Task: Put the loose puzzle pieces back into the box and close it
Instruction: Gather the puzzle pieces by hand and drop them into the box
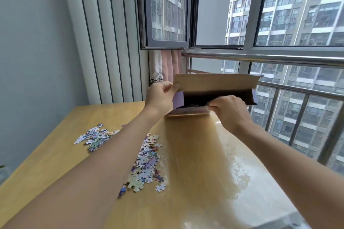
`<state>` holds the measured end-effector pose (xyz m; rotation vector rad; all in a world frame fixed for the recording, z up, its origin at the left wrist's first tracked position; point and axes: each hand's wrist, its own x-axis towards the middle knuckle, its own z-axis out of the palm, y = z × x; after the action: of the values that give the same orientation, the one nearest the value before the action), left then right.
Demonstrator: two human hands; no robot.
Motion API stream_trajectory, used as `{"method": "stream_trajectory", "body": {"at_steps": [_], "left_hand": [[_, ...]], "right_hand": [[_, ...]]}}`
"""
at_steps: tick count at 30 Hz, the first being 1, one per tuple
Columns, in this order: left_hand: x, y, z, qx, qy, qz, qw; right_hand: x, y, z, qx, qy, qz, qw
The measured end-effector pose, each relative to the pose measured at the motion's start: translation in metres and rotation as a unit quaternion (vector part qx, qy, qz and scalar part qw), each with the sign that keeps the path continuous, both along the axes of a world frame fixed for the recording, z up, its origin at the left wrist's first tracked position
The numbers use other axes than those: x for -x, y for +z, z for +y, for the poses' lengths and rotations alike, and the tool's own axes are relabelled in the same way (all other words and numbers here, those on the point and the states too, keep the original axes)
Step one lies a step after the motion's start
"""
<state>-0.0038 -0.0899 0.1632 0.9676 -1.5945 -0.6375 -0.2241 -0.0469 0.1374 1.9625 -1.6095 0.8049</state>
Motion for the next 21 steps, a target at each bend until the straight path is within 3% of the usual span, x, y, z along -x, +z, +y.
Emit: {"method": "stream_trajectory", "body": {"at_steps": [5, 8, 12, 15, 21], "left_hand": [[0.002, -0.023, -0.006, -0.037, -0.006, -0.019, 0.999], [0.004, -0.038, -0.002, -0.065, -0.004, -0.029, 0.997], [0.008, -0.066, 0.008, -0.124, 0.009, -0.064, 0.990], [0.010, -0.087, 0.012, -0.170, 0.003, -0.064, 0.983], [0.002, -0.123, 0.017, -0.188, -0.072, -0.141, 0.969]], "right_hand": [[0.000, -0.014, 0.003, -0.078, -0.044, 0.043, 0.995], [-0.007, -0.023, 0.007, -0.116, 0.014, 0.051, 0.992], [-0.022, -0.034, 0.014, -0.223, 0.065, -0.025, 0.972], [-0.025, -0.042, 0.014, -0.252, 0.069, -0.110, 0.959], [-0.052, -0.028, 0.028, -0.433, 0.099, -0.120, 0.888]]}}
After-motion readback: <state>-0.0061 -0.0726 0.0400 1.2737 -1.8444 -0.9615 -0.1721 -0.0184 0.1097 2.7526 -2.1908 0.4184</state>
